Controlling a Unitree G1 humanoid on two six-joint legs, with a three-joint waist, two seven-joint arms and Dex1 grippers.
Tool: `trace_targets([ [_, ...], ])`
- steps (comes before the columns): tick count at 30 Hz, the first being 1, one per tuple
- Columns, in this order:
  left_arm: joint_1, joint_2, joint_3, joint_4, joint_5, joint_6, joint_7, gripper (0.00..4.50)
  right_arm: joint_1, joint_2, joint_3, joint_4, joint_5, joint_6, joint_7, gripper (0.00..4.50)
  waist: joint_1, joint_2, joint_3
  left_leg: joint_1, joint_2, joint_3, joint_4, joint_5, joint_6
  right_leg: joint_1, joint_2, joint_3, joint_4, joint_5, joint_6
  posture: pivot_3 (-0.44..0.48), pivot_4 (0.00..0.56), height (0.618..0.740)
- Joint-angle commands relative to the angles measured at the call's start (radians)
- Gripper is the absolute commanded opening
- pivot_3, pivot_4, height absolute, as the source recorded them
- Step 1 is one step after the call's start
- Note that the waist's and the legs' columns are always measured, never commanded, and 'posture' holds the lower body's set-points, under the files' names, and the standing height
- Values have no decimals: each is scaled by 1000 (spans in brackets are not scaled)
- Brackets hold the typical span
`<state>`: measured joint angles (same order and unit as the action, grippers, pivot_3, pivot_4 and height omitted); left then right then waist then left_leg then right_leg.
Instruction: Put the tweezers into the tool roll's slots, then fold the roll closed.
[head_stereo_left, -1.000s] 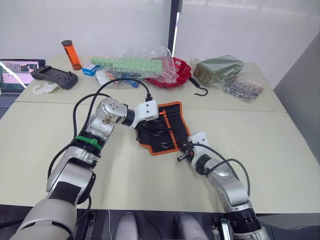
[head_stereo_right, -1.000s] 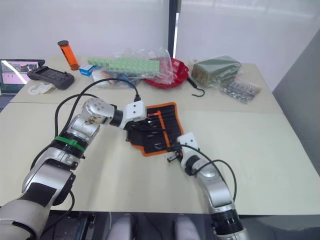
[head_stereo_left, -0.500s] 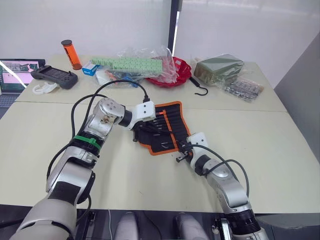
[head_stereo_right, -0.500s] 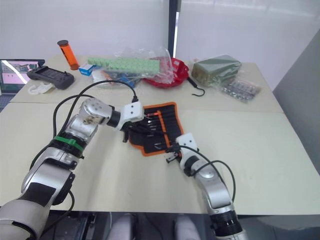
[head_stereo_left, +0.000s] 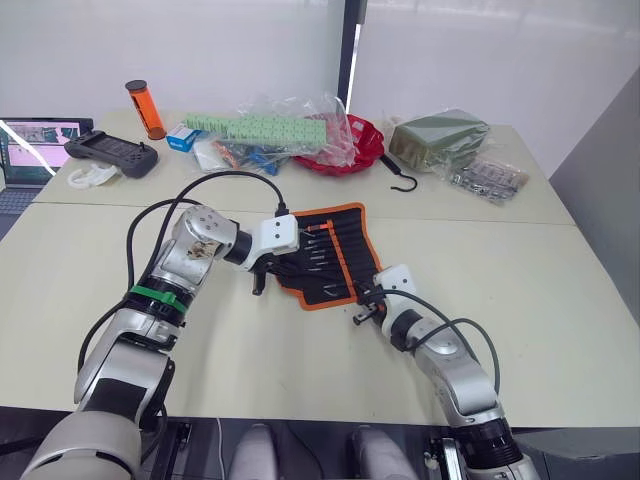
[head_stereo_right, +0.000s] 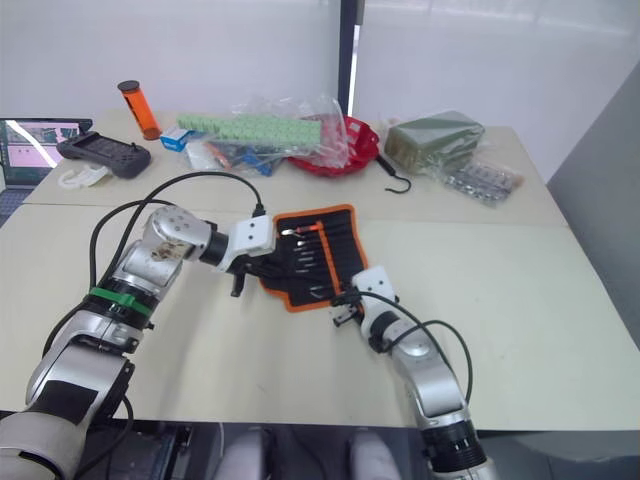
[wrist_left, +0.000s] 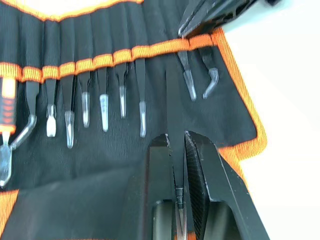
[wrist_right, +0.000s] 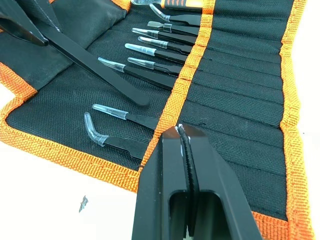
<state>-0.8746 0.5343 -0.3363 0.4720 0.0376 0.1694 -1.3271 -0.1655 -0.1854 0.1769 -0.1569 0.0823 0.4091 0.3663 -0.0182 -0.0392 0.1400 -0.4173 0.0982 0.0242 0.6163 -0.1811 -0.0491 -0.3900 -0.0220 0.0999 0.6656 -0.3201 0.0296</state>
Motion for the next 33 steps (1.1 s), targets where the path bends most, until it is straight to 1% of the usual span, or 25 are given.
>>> trace_targets([
  [1,-7,-20,5,-4,12,-7,43,36,21,-4,23,15,-3,29,12,0,0,0,0,0,0,0,0,0,0,0,0,0,0,0,0,0,150,737],
  [5,-9,-46,3,17,25,-13,79,36,21,-6,21,15,-4,30,12,0,0,0,0,0,0,0,0,0,0,0,0,0,0,0,0,0,150,737],
  [9,8,-55,-1,8,27,-12,87,36,22,-6,22,14,-4,31,11,0,0,0,0,0,0,0,0,0,0,0,0,0,0,0,0,0,150,737],
  [12,14,-45,1,4,26,-5,81,36,22,-6,22,12,-4,32,11,0,0,0,0,0,0,0,0,0,0,0,0,0,1,0,0,0,150,737],
  [18,11,4,18,9,20,-7,65,36,23,-6,22,13,-3,32,12,0,-1,0,0,0,0,-1,0,0,0,0,0,0,1,0,0,0,150,737],
  [23,18,17,11,4,20,-13,65,36,18,-6,23,20,-3,29,15,0,0,0,0,1,0,-1,1,0,0,0,0,0,1,0,0,0,150,737],
  [33,5,-39,-4,16,24,-17,74,36,11,-8,22,26,-4,27,17,0,-1,0,0,1,0,-1,1,0,0,0,1,0,2,0,0,0,150,737],
])
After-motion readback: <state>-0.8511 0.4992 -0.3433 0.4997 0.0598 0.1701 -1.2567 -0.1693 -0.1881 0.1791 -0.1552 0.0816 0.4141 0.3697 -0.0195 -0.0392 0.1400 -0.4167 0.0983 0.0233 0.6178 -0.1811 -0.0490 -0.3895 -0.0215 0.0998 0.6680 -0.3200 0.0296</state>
